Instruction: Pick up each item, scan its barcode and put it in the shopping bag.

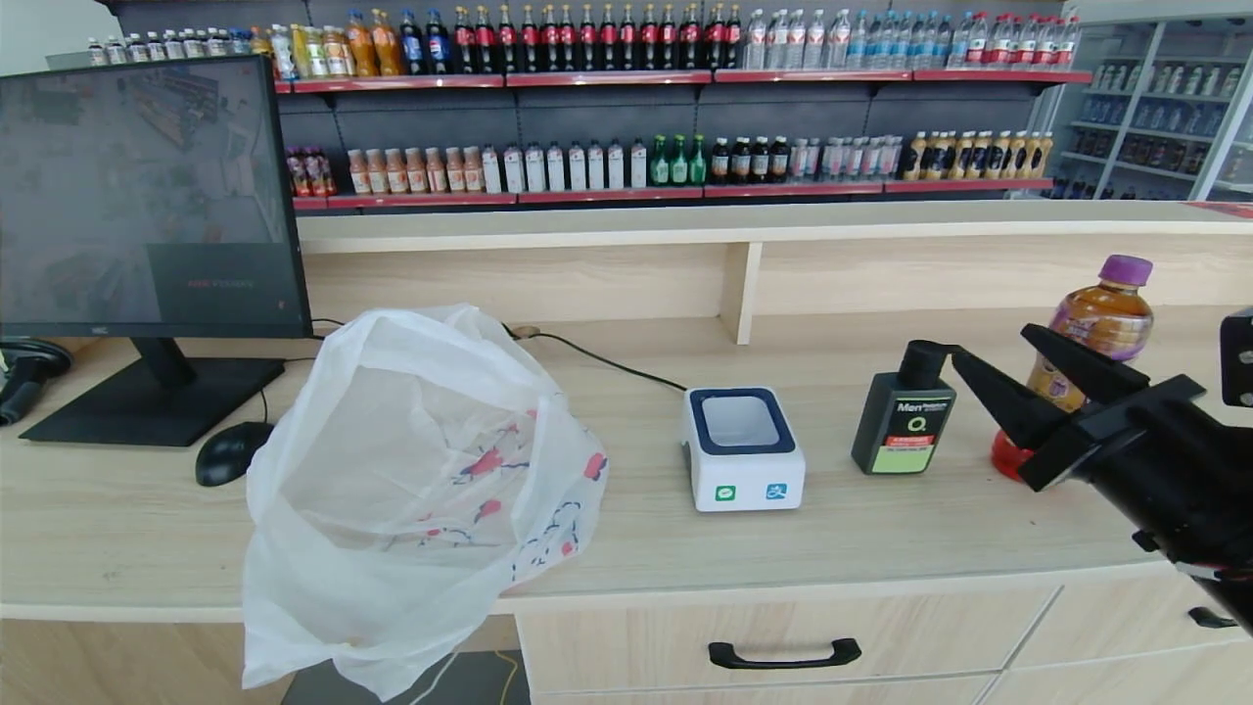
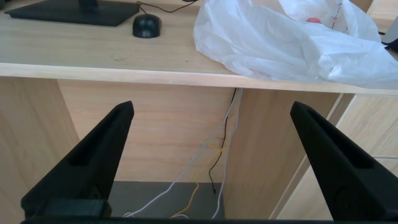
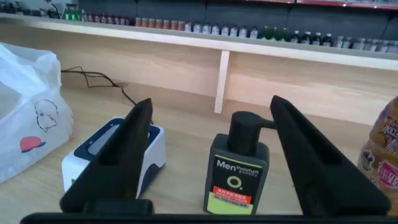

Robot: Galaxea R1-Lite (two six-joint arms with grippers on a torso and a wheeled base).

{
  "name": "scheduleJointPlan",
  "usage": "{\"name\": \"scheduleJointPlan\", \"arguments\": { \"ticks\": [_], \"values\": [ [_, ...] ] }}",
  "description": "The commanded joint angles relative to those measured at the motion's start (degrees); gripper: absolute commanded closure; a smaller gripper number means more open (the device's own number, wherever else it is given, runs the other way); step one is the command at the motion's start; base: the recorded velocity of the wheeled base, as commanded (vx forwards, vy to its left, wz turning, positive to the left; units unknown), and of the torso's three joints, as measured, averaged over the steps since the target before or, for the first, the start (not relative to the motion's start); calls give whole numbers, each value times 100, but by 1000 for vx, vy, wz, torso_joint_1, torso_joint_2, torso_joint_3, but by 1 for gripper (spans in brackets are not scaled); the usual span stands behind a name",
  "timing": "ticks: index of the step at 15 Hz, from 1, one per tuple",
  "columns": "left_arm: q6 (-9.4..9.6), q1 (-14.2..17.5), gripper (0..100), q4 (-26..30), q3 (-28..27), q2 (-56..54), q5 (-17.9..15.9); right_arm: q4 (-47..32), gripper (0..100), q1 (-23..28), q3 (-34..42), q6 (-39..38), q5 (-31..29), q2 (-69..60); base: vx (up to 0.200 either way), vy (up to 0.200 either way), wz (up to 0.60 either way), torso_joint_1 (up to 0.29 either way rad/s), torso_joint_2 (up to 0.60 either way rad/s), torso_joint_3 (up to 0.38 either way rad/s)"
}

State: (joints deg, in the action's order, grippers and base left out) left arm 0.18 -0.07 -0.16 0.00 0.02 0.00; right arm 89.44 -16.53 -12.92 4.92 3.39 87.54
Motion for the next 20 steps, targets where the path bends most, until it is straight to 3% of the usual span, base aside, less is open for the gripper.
{"name": "scheduleJointPlan", "arguments": {
  "ticks": [1,9,20],
  "values": [
    [-1,-1,0,-2,0,-2,0,21,0,36,211,-88,-5,290,0,0,0,0,0,0],
    [-1,7,0,-2,0,-2,0,56,0,-201,387,-282,4,835,0,0,0,0,0,0],
    [-9,7,0,-11,0,-2,0,56,0,9,-88,-466,-5,1476,0,0,0,0,0,0]
  ]
}}
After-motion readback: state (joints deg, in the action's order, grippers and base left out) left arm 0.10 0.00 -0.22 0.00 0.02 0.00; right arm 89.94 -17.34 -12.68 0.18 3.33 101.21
